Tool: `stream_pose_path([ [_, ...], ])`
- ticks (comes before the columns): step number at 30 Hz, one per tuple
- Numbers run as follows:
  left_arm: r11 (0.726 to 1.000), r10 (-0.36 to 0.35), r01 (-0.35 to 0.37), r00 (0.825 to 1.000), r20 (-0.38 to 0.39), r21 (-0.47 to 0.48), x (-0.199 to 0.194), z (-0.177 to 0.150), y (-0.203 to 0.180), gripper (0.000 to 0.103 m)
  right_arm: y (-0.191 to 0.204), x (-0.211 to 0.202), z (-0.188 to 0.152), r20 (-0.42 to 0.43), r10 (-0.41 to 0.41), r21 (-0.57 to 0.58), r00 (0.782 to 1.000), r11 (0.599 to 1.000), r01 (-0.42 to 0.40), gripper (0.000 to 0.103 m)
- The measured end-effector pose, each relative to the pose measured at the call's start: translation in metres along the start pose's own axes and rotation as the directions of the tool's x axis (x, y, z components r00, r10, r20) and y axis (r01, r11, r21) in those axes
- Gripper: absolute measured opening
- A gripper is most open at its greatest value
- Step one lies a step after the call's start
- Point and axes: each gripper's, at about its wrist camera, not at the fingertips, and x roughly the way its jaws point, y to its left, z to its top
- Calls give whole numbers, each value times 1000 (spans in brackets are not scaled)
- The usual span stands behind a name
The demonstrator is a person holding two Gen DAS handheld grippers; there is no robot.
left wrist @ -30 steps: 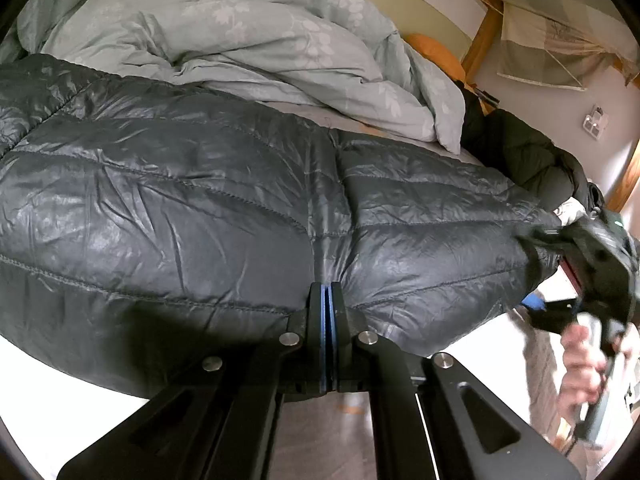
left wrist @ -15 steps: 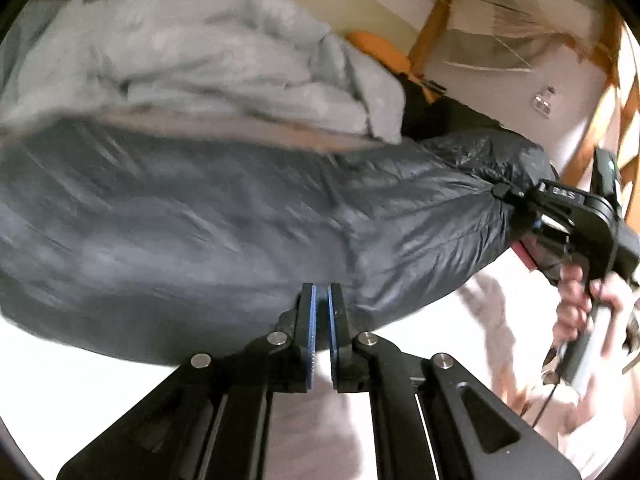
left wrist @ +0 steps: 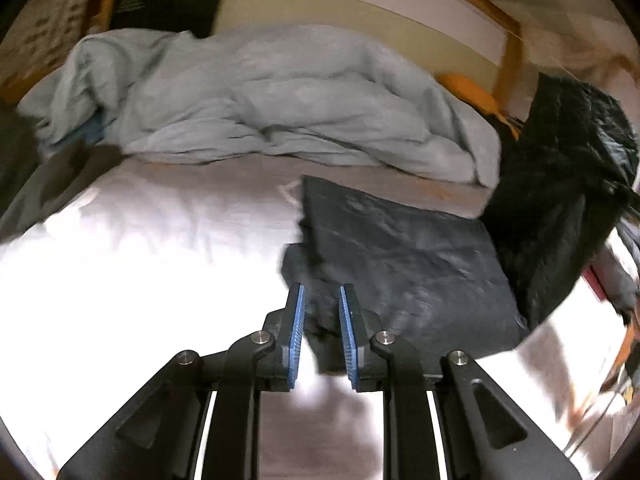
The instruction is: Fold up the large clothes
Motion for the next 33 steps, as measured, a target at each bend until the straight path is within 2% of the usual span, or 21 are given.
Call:
stream_pose_path([
  [5, 1000, -25, 25, 999, 32, -12, -7, 7, 3, 17, 62, 12, -4, -4, 40, -95, 999, 995, -40, 48],
  [10, 999, -40, 39, 998, 42, 16, -12, 9, 2, 19, 98, 29, -33, -68, 112, -117, 991, 986, -120, 58],
  [14, 998, -60, 62, 997, 56, -32, -17, 14, 14, 20, 125, 43, -68, -133, 194, -176, 972, 960, -216, 82],
  [15, 997, -64, 67, 996, 62, -43, -19, 15, 17, 20, 130, 48, -76, -155, 214, -180, 964, 954, -241, 83],
  [19, 997, -58, 63, 994, 92, -51, -29, 17, 24, 21, 135, 47, -98, -154, 242, -191, 958, 944, -269, 84],
  [24, 996, -82, 86, 988, 133, -27, -37, 20, 20, 28, 112, 25, -101, -136, 340, -136, 931, 924, -357, 88],
  [27, 993, -117, 115, 981, 153, 23, -44, 18, 7, 38, 81, 8, -97, -119, 350, -59, 929, 932, -359, 88],
  [28, 991, -132, 127, 978, 159, 42, -47, 17, 2, 44, 71, 5, -95, -117, 343, -28, 932, 937, -348, 88],
  [30, 986, -161, 150, 972, 174, 77, -53, 17, -12, 64, 47, 0, -91, -100, 324, 48, 941, 946, -320, 88],
  [31, 983, -173, 159, 968, 182, 89, -56, 18, -18, 80, 32, -2, -88, -85, 306, 85, 948, 950, -299, 88],
  [32, 979, -193, 176, 962, 193, 105, -59, 19, -25, 89, 18, -4, -84, -70, 283, 120, 957, 954, -273, 88],
  [33, 973, -219, 197, 955, 199, 125, -60, 23, -35, 90, 1, -6, -80, -56, 256, 157, 965, 957, -245, 88],
])
